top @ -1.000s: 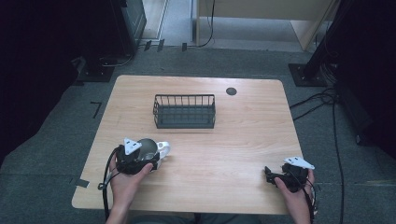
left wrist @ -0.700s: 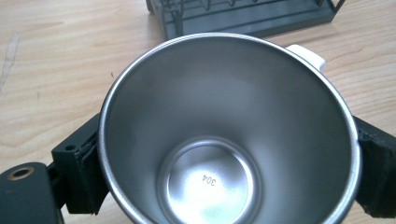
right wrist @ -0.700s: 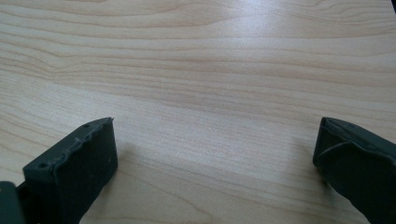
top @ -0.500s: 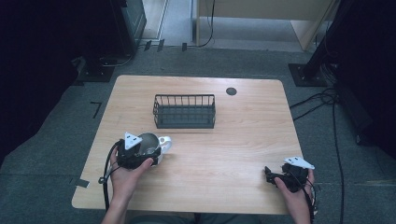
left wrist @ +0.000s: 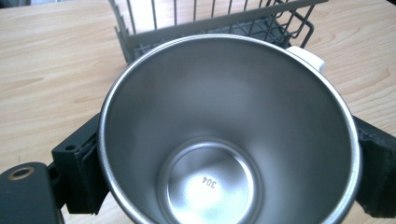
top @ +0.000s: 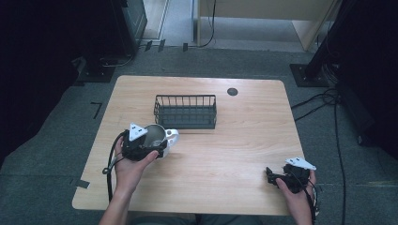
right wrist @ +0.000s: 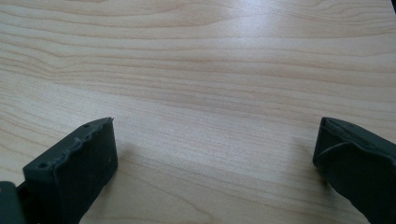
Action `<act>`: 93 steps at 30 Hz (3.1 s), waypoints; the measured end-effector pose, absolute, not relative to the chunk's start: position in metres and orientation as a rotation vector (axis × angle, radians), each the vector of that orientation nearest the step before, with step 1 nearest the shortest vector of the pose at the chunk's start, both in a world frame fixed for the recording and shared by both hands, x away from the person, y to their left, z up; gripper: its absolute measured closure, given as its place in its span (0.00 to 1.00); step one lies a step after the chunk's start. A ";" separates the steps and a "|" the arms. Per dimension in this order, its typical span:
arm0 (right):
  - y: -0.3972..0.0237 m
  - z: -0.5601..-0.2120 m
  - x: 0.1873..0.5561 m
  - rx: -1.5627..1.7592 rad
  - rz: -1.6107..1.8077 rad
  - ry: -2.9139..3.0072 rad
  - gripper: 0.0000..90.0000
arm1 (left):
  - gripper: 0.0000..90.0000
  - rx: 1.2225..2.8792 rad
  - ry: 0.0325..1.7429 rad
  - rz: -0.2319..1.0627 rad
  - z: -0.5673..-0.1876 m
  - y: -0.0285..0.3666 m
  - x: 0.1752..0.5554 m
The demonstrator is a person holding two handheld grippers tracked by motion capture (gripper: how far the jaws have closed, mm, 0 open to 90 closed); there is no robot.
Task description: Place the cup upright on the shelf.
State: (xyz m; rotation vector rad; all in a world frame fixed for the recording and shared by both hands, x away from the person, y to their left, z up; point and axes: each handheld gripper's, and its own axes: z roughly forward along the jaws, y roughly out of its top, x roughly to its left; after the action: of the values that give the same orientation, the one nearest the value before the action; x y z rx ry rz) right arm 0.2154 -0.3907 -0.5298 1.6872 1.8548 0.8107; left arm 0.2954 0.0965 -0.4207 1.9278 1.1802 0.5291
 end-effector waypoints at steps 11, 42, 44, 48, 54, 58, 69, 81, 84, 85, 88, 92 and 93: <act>-0.390 -0.530 0.215 1.690 0.812 1.853 0.00 | 0.08 1.916 1.149 0.482 -0.408 0.087 0.310; -0.391 -0.530 0.215 1.690 0.812 1.853 0.00 | 0.08 1.895 1.069 0.465 -0.368 0.061 0.355; -0.390 -0.530 0.215 1.691 0.812 1.853 0.00 | 0.08 1.884 1.069 0.454 -0.367 0.061 0.360; -0.390 -0.530 0.215 1.691 0.812 1.853 0.00 | 0.08 1.884 1.063 0.462 -0.366 0.060 0.368; -0.391 -0.530 0.215 1.690 0.812 1.853 0.00 | 0.08 1.880 1.068 0.465 -0.361 0.060 0.382; -0.390 -0.530 0.215 1.691 0.812 1.853 0.00 | 0.08 1.884 1.068 0.476 -0.358 0.059 0.388; -0.391 -0.530 0.215 1.690 0.812 1.853 0.00 | 0.08 1.878 1.062 0.498 -0.354 0.056 0.409; -0.391 -0.530 0.215 1.690 0.812 1.853 0.00 | 0.08 1.890 1.066 0.483 -0.370 0.050 0.438; -0.391 -0.530 0.215 1.690 0.813 1.852 0.00 | 0.08 1.884 1.069 0.486 -0.373 0.052 0.442; -0.391 -0.530 0.215 1.690 0.812 1.853 0.00 | 0.08 1.881 1.064 0.490 -0.373 0.052 0.444; -0.391 -0.530 0.215 1.690 0.812 1.853 0.00 | 0.08 1.891 1.052 0.500 -0.376 0.053 0.448; -0.391 -0.530 0.215 1.690 0.812 1.853 0.00 | 0.08 1.911 1.061 0.496 -0.382 0.053 0.452; -0.391 -0.530 0.215 1.690 0.812 1.853 0.00 | 0.08 1.913 1.064 0.498 -0.384 0.053 0.453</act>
State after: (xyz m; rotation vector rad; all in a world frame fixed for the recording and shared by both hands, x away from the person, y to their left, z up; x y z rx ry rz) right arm 0.2154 -0.3905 -0.5298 1.6900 1.8530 0.8122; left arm 0.4528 0.0527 -0.3843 1.9132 1.0636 0.4980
